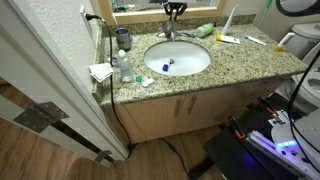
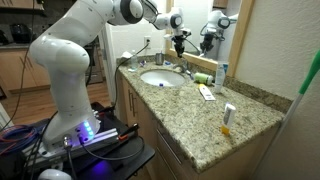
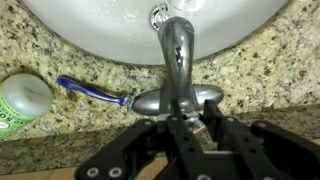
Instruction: Tilt the faucet handle down
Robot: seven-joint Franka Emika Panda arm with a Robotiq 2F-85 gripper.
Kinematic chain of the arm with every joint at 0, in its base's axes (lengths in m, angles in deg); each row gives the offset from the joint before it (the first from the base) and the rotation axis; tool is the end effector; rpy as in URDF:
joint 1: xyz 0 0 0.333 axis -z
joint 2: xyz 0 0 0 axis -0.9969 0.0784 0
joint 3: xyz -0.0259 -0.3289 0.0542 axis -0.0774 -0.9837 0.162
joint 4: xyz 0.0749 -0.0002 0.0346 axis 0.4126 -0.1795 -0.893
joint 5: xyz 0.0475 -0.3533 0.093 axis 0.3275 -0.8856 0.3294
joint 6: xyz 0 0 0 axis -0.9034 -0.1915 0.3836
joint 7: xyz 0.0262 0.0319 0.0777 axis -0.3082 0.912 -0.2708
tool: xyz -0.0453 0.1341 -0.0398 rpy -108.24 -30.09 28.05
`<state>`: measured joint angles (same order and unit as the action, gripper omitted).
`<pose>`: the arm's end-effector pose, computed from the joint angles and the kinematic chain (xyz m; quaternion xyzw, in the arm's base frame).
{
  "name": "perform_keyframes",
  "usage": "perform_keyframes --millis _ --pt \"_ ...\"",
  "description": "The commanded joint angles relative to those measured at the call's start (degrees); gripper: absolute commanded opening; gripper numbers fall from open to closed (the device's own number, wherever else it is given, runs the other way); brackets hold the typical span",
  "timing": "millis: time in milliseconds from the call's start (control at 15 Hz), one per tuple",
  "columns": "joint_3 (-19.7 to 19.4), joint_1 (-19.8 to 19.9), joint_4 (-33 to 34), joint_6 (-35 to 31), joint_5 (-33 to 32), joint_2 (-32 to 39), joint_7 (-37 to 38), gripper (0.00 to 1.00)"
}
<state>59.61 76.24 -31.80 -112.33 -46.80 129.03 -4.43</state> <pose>0.7807 0.0806 0.3454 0.9726 -0.2126 0.0943 0.0022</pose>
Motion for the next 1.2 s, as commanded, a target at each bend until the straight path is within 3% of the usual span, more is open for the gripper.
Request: perform_keyframes --millis 0,733,800,933,1133 --pt "1.58 1.89 2.16 6.82 1.90 1.32 -1.15 0.07" --pt "1.81 2.45 1.26 11.66 3.02 4.38 -0.23 0.07" --pt "1.70 2.50 1.43 11.90 3.01 4.08 0.15 0.54" --pt "1.93 2.71 0.50 11.47 3.18 2.66 -0.33 0.60" --pt "2.13 2.63 -1.13 10.64 2.92 0.64 -1.55 0.81"
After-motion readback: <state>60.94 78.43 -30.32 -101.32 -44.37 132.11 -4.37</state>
